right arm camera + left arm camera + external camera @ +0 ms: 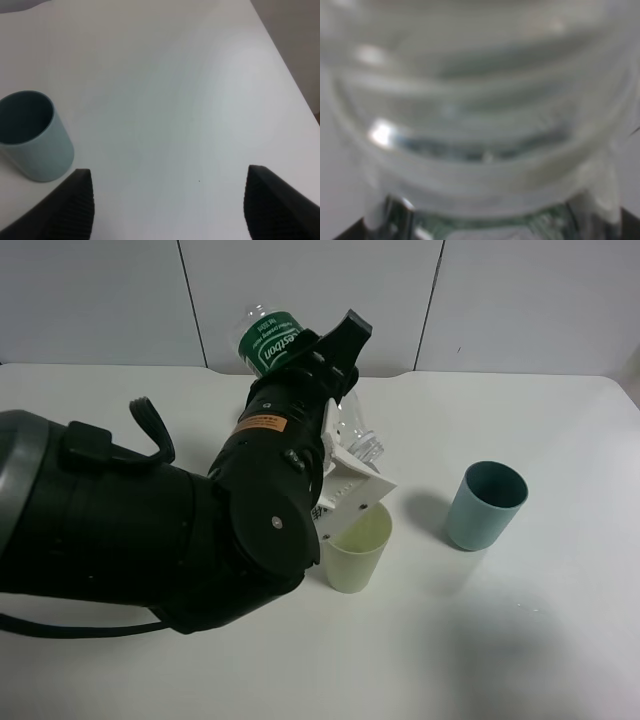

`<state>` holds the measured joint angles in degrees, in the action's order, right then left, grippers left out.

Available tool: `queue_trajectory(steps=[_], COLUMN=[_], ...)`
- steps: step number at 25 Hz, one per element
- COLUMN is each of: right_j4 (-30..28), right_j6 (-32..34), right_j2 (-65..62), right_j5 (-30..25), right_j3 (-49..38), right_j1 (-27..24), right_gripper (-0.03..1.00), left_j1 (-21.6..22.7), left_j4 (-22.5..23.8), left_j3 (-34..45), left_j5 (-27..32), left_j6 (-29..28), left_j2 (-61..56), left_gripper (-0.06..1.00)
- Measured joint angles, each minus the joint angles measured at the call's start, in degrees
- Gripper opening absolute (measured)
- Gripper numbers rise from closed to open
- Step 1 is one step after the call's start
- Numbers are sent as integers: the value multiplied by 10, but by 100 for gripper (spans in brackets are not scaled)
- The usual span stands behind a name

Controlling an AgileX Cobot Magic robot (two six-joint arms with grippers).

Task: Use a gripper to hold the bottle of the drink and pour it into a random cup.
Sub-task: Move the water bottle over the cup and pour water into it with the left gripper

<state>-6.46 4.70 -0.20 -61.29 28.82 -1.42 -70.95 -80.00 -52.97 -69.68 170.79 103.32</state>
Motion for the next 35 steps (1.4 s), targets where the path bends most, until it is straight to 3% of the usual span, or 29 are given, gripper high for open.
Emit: queue_trajectory(steps=[35], right_j4=[0], right_j6=[0], right_j2=[0], right_j5=[0], right_j3=[0], right_j1=[0], right_gripper=[63], left_j1=[0], left_j4=[7], left_j3=[0], left_j5=[0], left_j6=[0], left_j2=[0], left_gripper=[55])
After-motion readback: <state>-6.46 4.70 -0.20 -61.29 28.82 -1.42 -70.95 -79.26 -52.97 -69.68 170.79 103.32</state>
